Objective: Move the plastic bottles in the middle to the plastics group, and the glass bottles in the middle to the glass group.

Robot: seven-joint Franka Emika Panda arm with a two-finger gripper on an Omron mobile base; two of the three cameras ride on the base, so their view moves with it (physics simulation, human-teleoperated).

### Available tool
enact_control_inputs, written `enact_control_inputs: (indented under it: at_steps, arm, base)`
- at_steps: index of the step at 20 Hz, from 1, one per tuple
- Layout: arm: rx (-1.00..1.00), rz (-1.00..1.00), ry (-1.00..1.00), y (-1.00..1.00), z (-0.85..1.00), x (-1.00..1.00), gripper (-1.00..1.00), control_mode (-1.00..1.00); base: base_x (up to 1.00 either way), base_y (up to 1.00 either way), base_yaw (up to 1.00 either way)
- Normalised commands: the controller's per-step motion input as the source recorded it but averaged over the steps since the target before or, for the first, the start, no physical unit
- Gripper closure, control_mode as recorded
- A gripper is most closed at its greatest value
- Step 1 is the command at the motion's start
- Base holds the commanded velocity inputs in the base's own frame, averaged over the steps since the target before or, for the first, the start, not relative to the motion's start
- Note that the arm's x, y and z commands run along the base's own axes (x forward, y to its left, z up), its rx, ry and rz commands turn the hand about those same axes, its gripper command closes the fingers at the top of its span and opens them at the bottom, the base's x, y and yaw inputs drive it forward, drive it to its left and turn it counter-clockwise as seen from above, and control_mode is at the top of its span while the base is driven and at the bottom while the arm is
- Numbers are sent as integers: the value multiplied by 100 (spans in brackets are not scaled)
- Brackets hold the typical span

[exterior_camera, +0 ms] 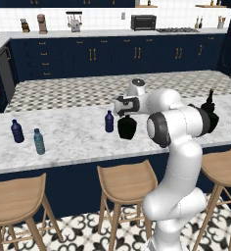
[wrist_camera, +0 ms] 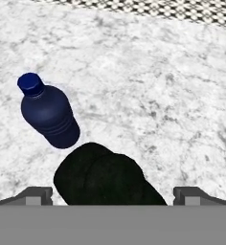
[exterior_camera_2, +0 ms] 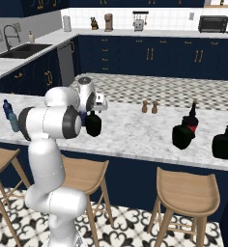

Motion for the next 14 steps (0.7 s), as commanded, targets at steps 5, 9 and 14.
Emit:
enact_control_inputs:
  at_steps: [5, 9, 14]
  arm:
    - [0, 0, -6, 0, -4, 0, -100, -100]
    - [0, 0, -11, 0, -2, 0, -100, -100]
    - [0, 0, -2, 0, 0, 1, -100, -100]
  base:
    - [0, 0, 0]
    - [0, 0, 0]
    - [0, 0, 0]
